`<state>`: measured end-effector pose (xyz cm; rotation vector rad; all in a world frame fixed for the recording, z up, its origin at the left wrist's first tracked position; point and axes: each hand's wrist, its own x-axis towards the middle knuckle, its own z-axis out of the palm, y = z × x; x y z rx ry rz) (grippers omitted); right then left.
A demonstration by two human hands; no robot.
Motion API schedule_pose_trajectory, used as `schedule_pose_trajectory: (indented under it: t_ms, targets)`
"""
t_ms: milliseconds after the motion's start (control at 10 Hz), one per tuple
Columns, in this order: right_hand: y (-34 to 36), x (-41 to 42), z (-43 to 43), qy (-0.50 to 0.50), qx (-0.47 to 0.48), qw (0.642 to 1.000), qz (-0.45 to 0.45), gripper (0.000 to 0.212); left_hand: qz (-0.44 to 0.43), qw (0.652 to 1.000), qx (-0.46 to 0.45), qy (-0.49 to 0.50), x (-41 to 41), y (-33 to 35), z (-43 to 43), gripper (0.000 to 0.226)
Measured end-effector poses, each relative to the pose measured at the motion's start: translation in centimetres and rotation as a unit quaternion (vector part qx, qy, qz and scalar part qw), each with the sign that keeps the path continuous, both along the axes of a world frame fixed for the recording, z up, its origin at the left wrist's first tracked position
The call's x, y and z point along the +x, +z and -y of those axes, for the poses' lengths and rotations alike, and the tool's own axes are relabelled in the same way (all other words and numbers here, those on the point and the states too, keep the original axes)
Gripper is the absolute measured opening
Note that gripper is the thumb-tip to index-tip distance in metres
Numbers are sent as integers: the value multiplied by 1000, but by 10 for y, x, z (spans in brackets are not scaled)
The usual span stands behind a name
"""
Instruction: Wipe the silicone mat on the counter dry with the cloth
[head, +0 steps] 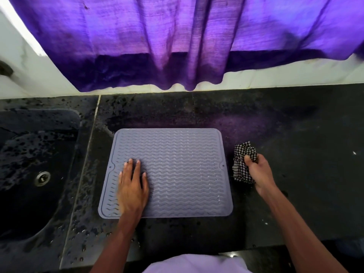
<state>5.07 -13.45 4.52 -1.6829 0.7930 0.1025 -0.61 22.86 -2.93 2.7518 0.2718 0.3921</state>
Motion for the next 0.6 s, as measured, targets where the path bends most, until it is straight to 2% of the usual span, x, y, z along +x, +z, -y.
schedule_pose_trajectory:
  t_ms: [100,200,300,400,500,600]
  targets:
    - [-4,1,5,53,-119,991,10,17,9,1000,-1,4,-5,-1,6,52]
    - [-5,0,8,87,-219,971,39,24,5,1000,0,-1,-9,2,9,53]
    - [-9,-2,10,84,-279,954,69,26,4,1000,-1,-7,-13,6,11,54]
    - [-10,-5,9,70,-324,942,57,31,-8,1000,-11,-13,-17,10,11,55]
    - [-6,-10,6,66,-407,910,48,39,-8,999,-12,-29,-19,11,5,56]
    - [10,-22,-11,87,-472,869,117,46,-5,999,-32,-37,-18,19,4,55]
